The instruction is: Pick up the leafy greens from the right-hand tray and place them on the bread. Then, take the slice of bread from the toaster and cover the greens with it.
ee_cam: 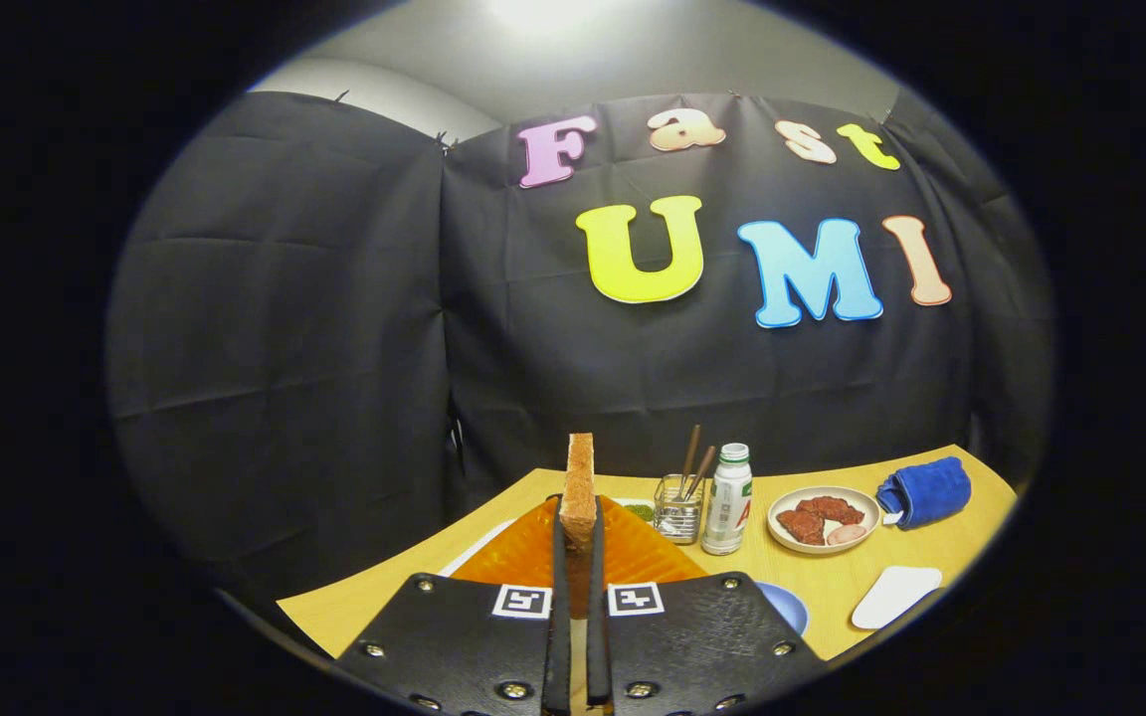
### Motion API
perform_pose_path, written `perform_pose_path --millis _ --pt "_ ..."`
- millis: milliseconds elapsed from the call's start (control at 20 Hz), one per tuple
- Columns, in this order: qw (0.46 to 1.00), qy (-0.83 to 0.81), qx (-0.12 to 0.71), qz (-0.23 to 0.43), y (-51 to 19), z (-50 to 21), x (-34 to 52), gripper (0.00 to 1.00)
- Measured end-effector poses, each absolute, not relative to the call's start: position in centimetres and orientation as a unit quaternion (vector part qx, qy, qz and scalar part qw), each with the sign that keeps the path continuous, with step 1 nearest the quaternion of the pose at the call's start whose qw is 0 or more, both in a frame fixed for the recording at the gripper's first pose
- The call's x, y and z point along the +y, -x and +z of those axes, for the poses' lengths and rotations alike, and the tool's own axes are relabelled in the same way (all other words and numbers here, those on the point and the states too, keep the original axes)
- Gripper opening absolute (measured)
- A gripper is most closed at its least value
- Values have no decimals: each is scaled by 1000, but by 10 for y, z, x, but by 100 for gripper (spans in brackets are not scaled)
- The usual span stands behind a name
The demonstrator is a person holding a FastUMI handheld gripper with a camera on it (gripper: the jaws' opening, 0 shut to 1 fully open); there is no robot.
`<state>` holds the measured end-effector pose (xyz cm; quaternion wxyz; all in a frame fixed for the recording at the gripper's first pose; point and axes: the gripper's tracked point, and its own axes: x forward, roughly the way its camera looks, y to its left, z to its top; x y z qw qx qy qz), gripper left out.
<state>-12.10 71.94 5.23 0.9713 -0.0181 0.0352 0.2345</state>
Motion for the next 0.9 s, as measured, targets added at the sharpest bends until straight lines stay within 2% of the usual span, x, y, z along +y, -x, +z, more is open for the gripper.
perform_pose_path --millis 900 --pt "980 26 97 170 83 -39 589 7"
